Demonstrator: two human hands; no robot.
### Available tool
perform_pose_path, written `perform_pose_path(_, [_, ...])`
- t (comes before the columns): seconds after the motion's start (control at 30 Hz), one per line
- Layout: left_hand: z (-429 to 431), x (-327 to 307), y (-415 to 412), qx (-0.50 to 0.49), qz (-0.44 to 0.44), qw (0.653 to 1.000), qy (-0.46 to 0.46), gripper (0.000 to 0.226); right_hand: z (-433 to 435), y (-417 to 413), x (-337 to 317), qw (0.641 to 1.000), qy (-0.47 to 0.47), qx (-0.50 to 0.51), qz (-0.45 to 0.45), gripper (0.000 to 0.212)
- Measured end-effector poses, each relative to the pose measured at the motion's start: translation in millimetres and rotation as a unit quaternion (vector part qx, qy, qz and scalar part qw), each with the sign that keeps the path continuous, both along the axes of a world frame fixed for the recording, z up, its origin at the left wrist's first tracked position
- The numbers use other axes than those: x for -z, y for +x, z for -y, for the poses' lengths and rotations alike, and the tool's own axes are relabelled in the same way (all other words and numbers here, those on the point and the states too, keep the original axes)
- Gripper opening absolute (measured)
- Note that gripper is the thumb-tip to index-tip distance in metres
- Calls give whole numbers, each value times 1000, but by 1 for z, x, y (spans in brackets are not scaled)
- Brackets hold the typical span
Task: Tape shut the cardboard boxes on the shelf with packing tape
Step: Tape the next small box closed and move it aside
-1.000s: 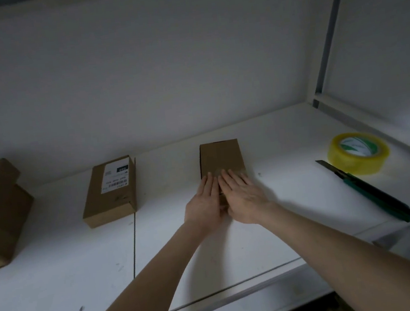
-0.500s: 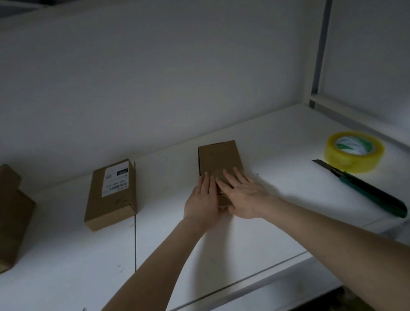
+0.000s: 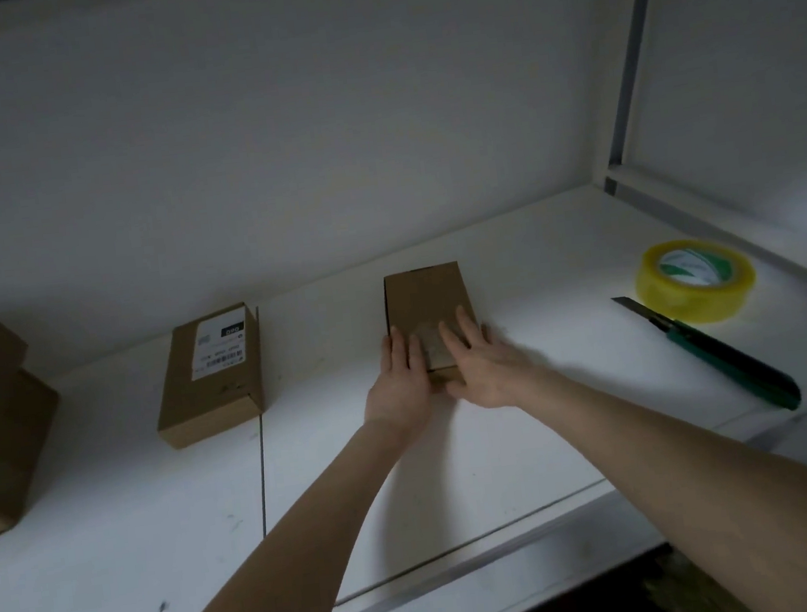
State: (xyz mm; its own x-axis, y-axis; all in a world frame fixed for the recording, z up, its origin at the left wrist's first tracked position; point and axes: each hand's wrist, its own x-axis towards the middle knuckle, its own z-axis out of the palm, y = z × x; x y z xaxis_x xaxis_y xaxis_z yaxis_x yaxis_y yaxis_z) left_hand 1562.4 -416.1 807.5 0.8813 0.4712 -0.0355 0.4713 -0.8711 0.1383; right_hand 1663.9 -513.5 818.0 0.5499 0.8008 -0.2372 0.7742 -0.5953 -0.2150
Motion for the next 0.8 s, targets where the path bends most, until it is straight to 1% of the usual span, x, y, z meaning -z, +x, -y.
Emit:
perform_pose_path(0.03, [1,2,1,-5,7,1000,-5,62,0,0,1,1000,14,10,-19,83])
perform_pose_path(0.1, [2,4,0,-14,14,1000,-10,61,-1,-2,2,999,31,26,-30,83])
perform_pose_path(0.17, [4,4,0,-27,20,999,-23,61,-2,-5,2,998,37,40,-14,86])
perform_pose_path(0.33, [4,-6,-4,-50,20,997,-57,67,-10,-8,0,997,9,80,4,93])
perform_pose_path(0.37, [1,-6,-5,-54,32,997,-52,68,-9,-9,-2,997,10,73,23,93])
perform_pose_path(0.4, [-1,-5,-6,-46,46,998,-28,67,-9,-10,-4,997,15,54,50,91])
perform_pose_path(0.47, [-2,-1,-8,4,57,998,18,63,-7,-12,-4,995,24,-7,93,84])
perform_pose_path(0.5, [-1,2,-8,20,53,998,22,62,-6,-13,-1,994,21,-31,100,80])
perform_pose_path(0.63, [3,8,-5,21,50,998,16,61,-5,-16,3,995,2,-42,86,74])
perform_pose_path(0.73, [4,0,-5,25,31,999,15,66,-4,-13,-2,996,-10,-44,72,79])
perform_pose_path(0.8, [5,-5,-4,29,20,999,9,67,0,-10,-4,998,-7,-26,58,81])
